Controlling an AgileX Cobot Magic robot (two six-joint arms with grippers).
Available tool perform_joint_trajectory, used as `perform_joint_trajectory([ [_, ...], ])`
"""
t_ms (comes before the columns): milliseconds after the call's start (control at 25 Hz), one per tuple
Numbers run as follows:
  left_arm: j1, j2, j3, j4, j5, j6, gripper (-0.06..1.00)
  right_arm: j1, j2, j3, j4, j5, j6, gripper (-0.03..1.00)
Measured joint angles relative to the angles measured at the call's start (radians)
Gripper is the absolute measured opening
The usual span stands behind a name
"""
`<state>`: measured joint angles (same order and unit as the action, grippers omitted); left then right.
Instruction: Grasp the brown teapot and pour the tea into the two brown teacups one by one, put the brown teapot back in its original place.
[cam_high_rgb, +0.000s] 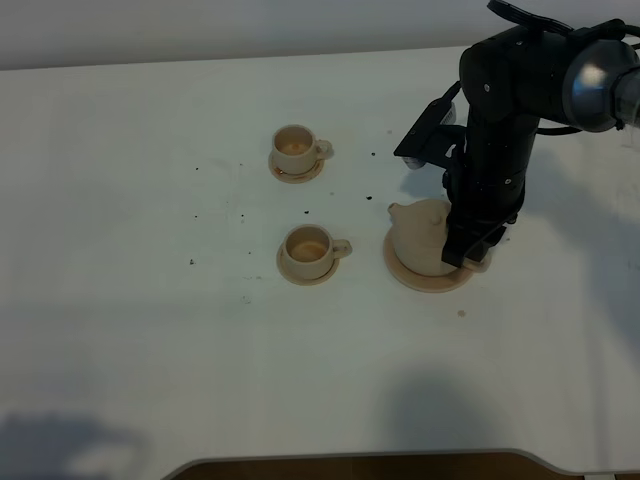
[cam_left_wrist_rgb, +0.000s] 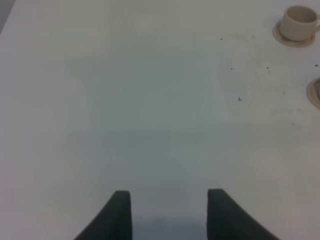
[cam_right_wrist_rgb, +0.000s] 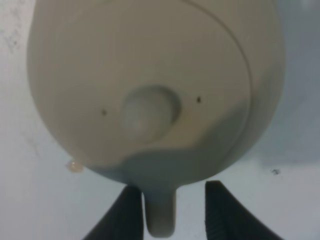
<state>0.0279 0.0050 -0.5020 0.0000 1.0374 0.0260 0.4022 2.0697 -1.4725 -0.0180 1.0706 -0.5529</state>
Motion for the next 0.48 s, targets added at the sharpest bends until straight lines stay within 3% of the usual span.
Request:
perform_joint_trajectory([
  [480, 0.000, 0.000, 0.000, 0.000, 0.000, 0.000, 0.37, 0.029, 0.000, 0.000, -0.050, 0.001, -0.025, 0.33],
])
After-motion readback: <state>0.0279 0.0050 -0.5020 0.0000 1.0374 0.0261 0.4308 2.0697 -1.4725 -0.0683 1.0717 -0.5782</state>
